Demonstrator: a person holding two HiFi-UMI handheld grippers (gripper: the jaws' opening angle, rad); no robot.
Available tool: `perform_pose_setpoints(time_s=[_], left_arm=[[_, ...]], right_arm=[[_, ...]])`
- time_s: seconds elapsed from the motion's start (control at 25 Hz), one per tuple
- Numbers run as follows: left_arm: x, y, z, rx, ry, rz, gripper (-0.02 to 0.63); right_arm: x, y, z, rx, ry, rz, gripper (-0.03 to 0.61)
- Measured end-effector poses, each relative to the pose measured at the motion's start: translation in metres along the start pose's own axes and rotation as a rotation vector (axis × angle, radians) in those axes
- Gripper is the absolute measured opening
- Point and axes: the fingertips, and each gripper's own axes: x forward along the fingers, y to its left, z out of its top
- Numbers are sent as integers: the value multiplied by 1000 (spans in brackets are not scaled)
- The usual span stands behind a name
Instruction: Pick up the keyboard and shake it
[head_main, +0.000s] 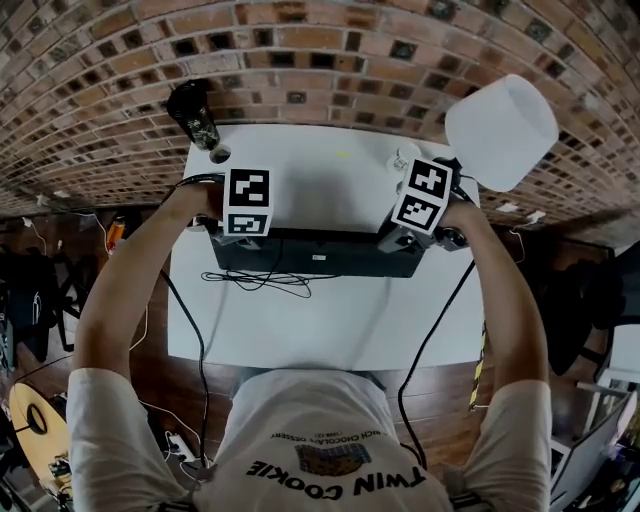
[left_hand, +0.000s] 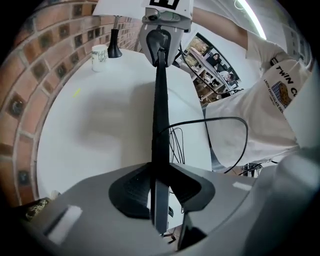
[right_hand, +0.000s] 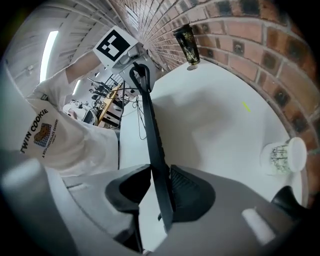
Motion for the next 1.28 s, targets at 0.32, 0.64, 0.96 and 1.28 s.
perform_pose_setpoints(time_s=[0.32,0.64,0.96,1.28], left_arm=[[19,27,-3,-61,31,-82,137],[51,38,-11,-105,49,-186,200],[58,56,-12,-95,72,-95,178],[48,60,-13,-101,87,82,125]], right_arm=[[11,-36,8,21,52,28,123],[32,-62,12,68,4,61,126],[55,-75,6,61,27,23,114],[51,-71,6,-39,0,-55,114]])
